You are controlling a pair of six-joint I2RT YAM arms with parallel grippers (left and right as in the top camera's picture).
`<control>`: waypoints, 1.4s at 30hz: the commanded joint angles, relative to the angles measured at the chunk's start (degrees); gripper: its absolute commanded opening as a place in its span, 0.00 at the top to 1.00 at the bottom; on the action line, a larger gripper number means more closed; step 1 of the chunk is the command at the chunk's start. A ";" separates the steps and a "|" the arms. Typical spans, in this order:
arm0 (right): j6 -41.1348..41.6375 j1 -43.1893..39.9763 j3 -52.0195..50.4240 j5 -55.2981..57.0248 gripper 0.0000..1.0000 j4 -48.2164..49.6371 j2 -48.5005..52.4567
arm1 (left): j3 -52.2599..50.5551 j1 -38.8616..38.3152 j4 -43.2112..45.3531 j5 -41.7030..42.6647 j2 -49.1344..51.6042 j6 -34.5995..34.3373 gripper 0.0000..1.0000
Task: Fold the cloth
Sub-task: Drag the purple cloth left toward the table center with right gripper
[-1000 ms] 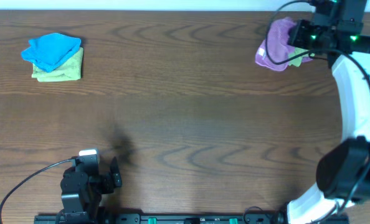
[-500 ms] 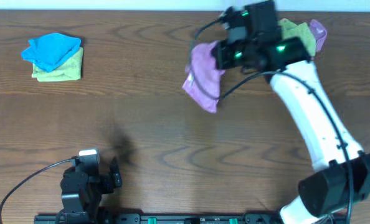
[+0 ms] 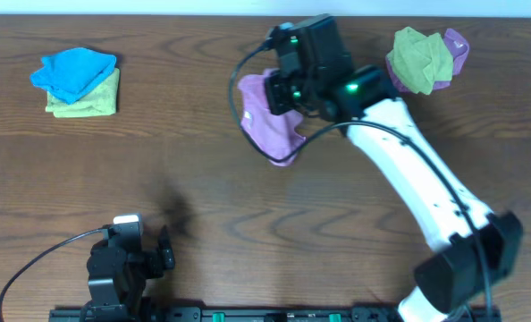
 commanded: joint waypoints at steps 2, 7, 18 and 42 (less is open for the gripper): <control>-0.83 2.67 0.74 0.83 0.98 5.35 7.43 | -0.55 -0.02 -3.87 -1.53 -0.37 1.46 0.05; -0.28 2.95 0.74 1.18 0.98 15.26 14.62 | -0.55 -0.02 -3.87 -1.53 -0.37 1.46 0.05; 5.25 3.54 0.74 1.16 0.90 30.69 23.30 | -0.55 -0.02 -3.87 -1.53 -0.37 1.46 0.05; 14.88 0.02 2.95 1.81 0.01 3.02 6.10 | -0.55 -0.02 -3.72 -1.53 -0.37 1.46 0.05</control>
